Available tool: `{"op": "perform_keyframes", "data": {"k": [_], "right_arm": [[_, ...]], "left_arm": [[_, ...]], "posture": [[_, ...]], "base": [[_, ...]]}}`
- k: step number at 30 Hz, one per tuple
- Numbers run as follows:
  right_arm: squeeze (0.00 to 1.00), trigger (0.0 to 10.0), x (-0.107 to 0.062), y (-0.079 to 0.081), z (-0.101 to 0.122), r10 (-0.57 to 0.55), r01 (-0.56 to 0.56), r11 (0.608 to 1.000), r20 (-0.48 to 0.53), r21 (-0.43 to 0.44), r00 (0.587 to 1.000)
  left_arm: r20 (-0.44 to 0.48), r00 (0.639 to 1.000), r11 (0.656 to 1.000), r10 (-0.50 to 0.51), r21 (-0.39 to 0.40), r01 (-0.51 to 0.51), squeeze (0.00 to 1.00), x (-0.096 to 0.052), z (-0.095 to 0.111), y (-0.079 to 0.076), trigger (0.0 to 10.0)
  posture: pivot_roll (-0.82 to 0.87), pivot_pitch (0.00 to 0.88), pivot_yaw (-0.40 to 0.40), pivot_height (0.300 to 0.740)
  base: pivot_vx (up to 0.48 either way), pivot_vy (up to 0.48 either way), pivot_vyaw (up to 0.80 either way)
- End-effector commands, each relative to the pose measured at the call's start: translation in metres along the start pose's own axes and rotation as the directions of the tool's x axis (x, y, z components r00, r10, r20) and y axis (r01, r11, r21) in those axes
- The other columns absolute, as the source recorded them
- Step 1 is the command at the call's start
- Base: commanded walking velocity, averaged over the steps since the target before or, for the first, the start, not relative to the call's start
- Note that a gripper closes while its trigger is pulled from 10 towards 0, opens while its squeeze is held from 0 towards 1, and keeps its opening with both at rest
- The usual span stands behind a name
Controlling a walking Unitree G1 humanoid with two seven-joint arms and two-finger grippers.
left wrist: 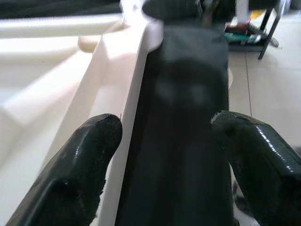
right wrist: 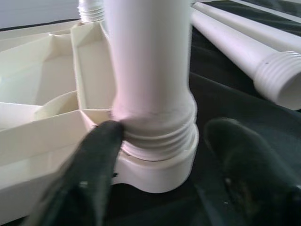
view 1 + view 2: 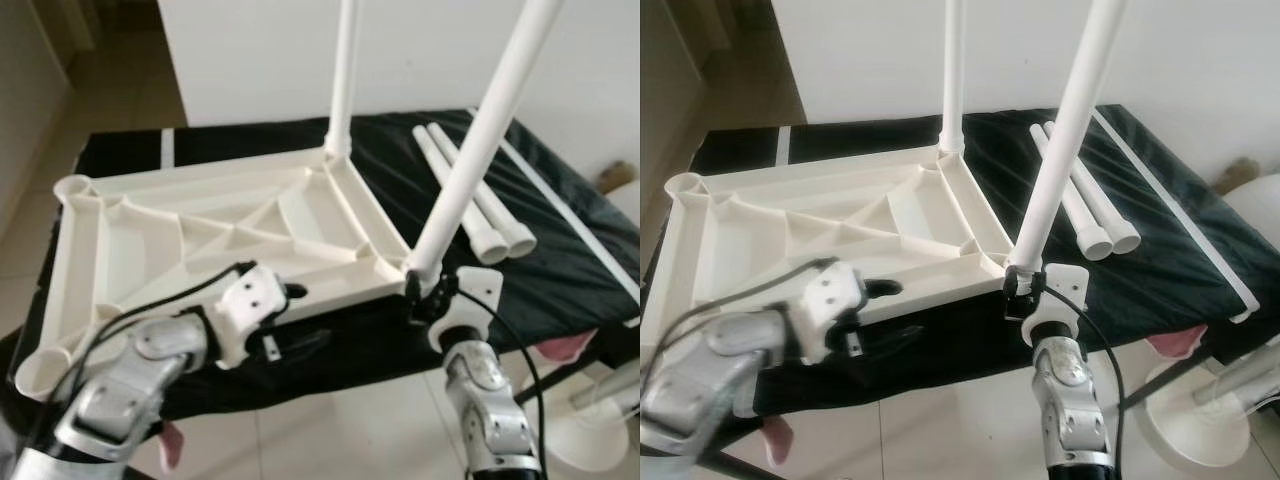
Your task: Building children table
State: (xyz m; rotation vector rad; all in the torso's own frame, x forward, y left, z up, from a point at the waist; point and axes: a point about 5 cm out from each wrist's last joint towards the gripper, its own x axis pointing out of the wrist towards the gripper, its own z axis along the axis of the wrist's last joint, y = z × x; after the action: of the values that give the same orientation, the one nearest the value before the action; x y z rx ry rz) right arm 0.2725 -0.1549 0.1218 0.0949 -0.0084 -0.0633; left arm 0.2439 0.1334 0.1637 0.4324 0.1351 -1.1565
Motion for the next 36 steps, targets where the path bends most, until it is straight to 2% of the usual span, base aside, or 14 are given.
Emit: {"op": "perform_keyframes", "data": {"k": [1, 2, 6, 7, 8, 9, 13, 18, 24, 27, 31, 33, 34, 36], "right_arm": [[0.0, 0.4, 0.002, -0.002, -0.005, -0.024, 0.024, 1.0, -0.027, 0.009, 0.999], [0.0, 0.0, 0.002, -0.002, -0.005, -0.025, 0.026, 1.0, -0.029, 0.01, 0.999], [0.0, 0.0, 0.003, -0.003, -0.005, -0.025, 0.025, 1.0, -0.031, 0.012, 0.999], [0.0, 9.5, 0.004, -0.004, -0.005, -0.03, 0.031, 0.999, -0.032, 0.013, 0.999], [0.0, 9.5, 0.005, -0.005, -0.004, -0.035, 0.036, 0.999, -0.032, 0.014, 0.999], [0.0, 10.0, 0.007, -0.007, -0.004, -0.042, 0.043, 0.999, -0.034, 0.013, 0.999], [0.0, 10.0, 0.012, -0.013, -0.003, -0.05, 0.05, 0.999, -0.038, 0.009, 0.998], [0.0, 10.0, 0.016, -0.017, -0.003, -0.044, 0.044, 0.999, -0.042, 0.002, 0.998], [0.0, 10.0, 0.036, -0.035, 0.0, -0.013, 0.011, 1.0, -0.047, -0.027, 0.999], [0.0, 10.0, 0.042, -0.042, 0.001, -0.008, 0.006, 0.999, -0.044, -0.047, 0.999], [0.0, 10.0, 0.044, -0.045, 0.002, -0.01, 0.007, 0.998, -0.043, -0.058, 0.999], [0.0, 10.0, 0.043, -0.044, 0.003, 0.037, -0.04, 0.996, -0.046, -0.074, 0.998], [0.0, 10.0, 0.043, -0.044, 0.003, 0.037, -0.04, 0.996, -0.046, -0.074, 0.998], [0.0, 10.0, 0.037, -0.034, -0.005, 0.108, -0.115, 0.989, -0.067, -0.095, 0.992]], "left_arm": [[-0.067, 0.997, 0.999, 0.047, 0.026, -0.045, 0.0, -0.012, -0.012, 0.013, 10.0], [-0.081, 0.994, 0.997, 0.078, 0.029, -0.076, 0.0, -0.015, -0.014, 0.02, 10.0], [-0.09, 0.989, 0.993, 0.118, 0.032, -0.115, 0.0, -0.02, -0.016, 0.028, 10.0], [-0.1, 0.985, 0.99, 0.143, 0.025, -0.142, 0.0, -0.023, -0.017, 0.034, 10.0], [-0.107, 0.982, 0.987, 0.158, 0.019, -0.157, 0.0, -0.026, -0.019, 0.038, 10.0], [-0.117, 0.976, 0.983, 0.183, 0.015, -0.182, 0.0, -0.03, -0.021, 0.045, 10.0], [-0.147, 0.956, 0.967, 0.255, 0.009, -0.256, 0.0, -0.041, -0.029, 0.063, 10.0], [-0.163, 0.943, 0.955, 0.291, -0.017, -0.297, 0.0, -0.047, -0.035, 0.072, 10.0], [-0.214, 0.852, 0.872, 0.477, -0.007, -0.49, 0.0, -0.054, -0.045, 0.098, 10.0], [-0.202, 0.829, 0.845, 0.521, -0.015, -0.534, 0.0, -0.057, -0.045, 0.105, 10.0], [-0.192, 0.82, 0.833, 0.539, -0.02, -0.553, 0.0, -0.059, -0.044, 0.109, 10.0], [-0.188, 0.776, 0.787, 0.602, -0.023, -0.617, 0.0, -0.069, -0.043, 0.119, 10.0], [-0.188, 0.776, 0.787, 0.602, -0.023, -0.617, 0.0, -0.069, -0.043, 0.119, 10.0], [-0.194, 0.711, 0.724, 0.676, -0.008, -0.69, 0.0, -0.082, -0.043, 0.13, 10.0]], "posture": [[0.04, 0.049, -0.052, 0.74], [0.04, 0.049, -0.054, 0.74], [0.04, 0.052, -0.052, 0.74], [0.04, 0.052, -0.051, 0.74], [0.04, 0.051, -0.052, 0.74], [0.03, 0.05, -0.052, 0.74], [0.03, 0.049, -0.048, 0.74], [0.03, 0.051, -0.044, 0.74], [0.03, 0.06, -0.036, 0.74], [0.03, 0.06, -0.034, 0.74], [0.04, 0.061, -0.033, 0.74], [0.04, 0.061, -0.031, 0.74], [0.04, 0.061, -0.031, 0.74], [0.04, 0.062, -0.033, 0.74]], "base": [[0.0, 0.0, 0.0], [0.0, 0.0, 0.0], [0.0, 0.0, 0.0], [0.0, 0.0, 0.0], [0.0, 0.0, 0.0], [0.0, 0.0, 0.0], [0.0, 0.0, 0.0], [0.0, 0.0, 0.0], [0.0, 0.0, 0.0], [0.0, 0.0, 0.0], [0.0, 0.0, 0.0], [0.0, 0.0, 0.0], [0.0, 0.0, 0.0], [0.0, 0.0, 0.0]]}}
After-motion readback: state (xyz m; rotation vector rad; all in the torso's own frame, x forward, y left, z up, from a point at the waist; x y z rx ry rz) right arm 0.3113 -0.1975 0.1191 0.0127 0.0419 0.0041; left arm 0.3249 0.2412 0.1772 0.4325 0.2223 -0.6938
